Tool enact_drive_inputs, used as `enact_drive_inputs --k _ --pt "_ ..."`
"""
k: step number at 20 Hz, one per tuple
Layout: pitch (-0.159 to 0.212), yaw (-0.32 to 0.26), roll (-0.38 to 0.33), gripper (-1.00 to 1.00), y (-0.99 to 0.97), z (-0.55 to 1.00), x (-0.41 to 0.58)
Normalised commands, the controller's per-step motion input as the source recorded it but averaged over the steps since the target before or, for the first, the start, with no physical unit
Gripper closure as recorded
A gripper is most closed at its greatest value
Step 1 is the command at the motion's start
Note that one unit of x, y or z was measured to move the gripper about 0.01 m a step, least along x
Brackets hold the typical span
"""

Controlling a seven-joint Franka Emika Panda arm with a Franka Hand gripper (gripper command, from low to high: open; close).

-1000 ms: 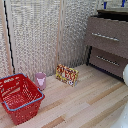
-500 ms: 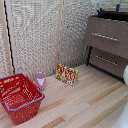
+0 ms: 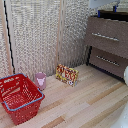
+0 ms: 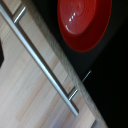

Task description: Transport the gripper mindfully toward the orange-red bowl and clasp it to elevate with ease. Ensure your robot's arm aligns efficiently with the top drawer's opening. Carefully slide the orange-red bowl into the designated spot with precision. After confirmation, withdraw the gripper gently. Close the drawer smoothly by transitioning the gripper to its handle.

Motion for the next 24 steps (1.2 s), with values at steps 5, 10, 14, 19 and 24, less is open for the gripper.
enact_drive_inputs --k 5,10,14,19,24 --pt "0.105 0.132 -0.375 -1.0 0.01 -0.06 -0.018" --pt "0.191 0.13 -0.364 -1.0 0.07 -0.04 -0.133" --pt "0.25 0.12 -0.322 -1.0 0.16 -0.01 -0.197" --pt "0.25 0.12 -0.325 -1.0 0.16 -0.02 -0.195" --pt "0.251 0.1 -0.314 -1.0 0.22 0.0 -0.136"
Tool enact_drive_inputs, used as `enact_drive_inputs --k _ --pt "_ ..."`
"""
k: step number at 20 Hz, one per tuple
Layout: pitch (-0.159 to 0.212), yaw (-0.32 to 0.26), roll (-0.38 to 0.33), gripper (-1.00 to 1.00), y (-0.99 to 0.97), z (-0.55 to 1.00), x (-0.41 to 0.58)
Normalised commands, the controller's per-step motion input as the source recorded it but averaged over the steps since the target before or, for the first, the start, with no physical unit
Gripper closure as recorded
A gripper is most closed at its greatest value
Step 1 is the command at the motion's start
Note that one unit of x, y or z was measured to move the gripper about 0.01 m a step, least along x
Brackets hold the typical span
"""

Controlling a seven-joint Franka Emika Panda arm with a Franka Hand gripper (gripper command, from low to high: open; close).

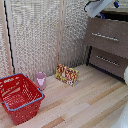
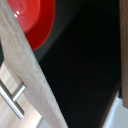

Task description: Transport the gripper mindfully toward the orange-red bowl and clasp it to elevate with ease. Ensure your robot's arm aligns efficiently with the top drawer's opening. Carefully slide the orange-red bowl into the designated spot with precision. After confirmation, withdraw the gripper gently. Close the drawer smoothly by transitioning the gripper to its handle.

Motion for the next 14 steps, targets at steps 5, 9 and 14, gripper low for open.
enact_drive_inputs --k 5,9,14 --pt "0.205 0.06 -0.333 -1.0 0.36 -0.07 -0.021" --pt "0.119 0.058 -0.346 -1.0 0.42 -0.22 0.099" --pt "0.024 0.033 -0.325 -1.0 0.5 -0.43 0.32"
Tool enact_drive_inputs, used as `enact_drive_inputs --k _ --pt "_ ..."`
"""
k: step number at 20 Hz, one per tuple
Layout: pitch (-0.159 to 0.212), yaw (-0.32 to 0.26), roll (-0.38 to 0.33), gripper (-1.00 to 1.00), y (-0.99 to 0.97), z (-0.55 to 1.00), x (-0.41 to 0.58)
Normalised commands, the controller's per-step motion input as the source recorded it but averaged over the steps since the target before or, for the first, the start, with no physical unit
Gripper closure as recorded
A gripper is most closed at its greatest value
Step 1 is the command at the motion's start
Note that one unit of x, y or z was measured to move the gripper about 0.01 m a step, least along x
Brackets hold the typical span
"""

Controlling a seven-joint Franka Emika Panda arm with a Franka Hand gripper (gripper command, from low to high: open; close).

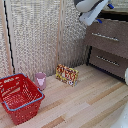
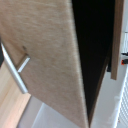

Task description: Transport the gripper mindfully toward the orange-red bowl and clasp it to elevate with ease. Ensure your robot's arm aligns efficiently with the top drawer's opening. Carefully slide the orange-red bowl into the designated spot with precision. After confirmation, withdraw the gripper gently. Close the drawer smoothly by transitioning the gripper to its handle.

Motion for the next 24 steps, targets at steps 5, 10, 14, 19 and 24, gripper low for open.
enact_drive_inputs --k 5,10,14,19,24 --pt "0.0 0.042 -0.33 -1.0 0.44 -0.45 0.352" --pt "0.079 0.141 -0.339 -1.0 0.09 -0.24 -0.043" --pt "0.106 0.184 -0.332 -1.0 -0.03 -0.13 -0.203" --pt "0.053 0.188 -0.16 -1.0 -0.3 0.0 -0.234" --pt "0.002 0.157 0.025 -1.0 -0.56 0.0 -0.193"
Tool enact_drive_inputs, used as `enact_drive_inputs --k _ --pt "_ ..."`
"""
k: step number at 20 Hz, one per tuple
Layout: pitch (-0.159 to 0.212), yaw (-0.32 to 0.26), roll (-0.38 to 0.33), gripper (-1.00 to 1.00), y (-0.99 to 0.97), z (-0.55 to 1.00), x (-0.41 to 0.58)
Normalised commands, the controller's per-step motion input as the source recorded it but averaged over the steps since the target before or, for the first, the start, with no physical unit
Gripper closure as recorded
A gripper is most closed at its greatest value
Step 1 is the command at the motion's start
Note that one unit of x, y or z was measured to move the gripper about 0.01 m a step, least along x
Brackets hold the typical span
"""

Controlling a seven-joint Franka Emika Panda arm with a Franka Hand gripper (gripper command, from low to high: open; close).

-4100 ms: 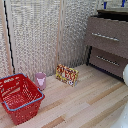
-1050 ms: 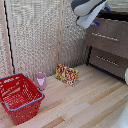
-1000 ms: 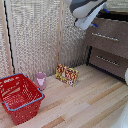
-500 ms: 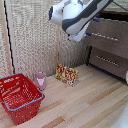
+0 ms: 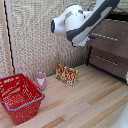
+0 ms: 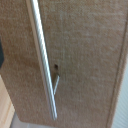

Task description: Transport the gripper mindfully toward the orange-red bowl and clasp it to elevate with ease. Ensure your robot's arm aligns efficiently with the top drawer's opening. Carefully slide the orange-red bowl into the designated spot with precision. After confirmation, withdraw the gripper gently. Close the drawer smoothly by transitioning the gripper to its handle.

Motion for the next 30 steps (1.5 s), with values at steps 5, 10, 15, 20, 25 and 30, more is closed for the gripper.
enact_drive_inputs --k 5,10,15,20,25,30 --pt "-0.023 0.142 0.052 -1.0 -0.49 -0.01 -0.157" --pt "-0.031 0.123 0.028 -1.0 -0.45 -0.02 -0.215" --pt "-0.055 0.052 0.004 -1.0 -0.29 -0.04 -0.142" --pt "-0.014 0.061 -0.003 1.0 -0.2 -0.01 -0.016" --pt "0.014 -0.012 0.003 1.0 0.0 -0.02 -0.022" --pt "-0.003 -0.04 0.0 1.0 0.0 0.0 -0.076"
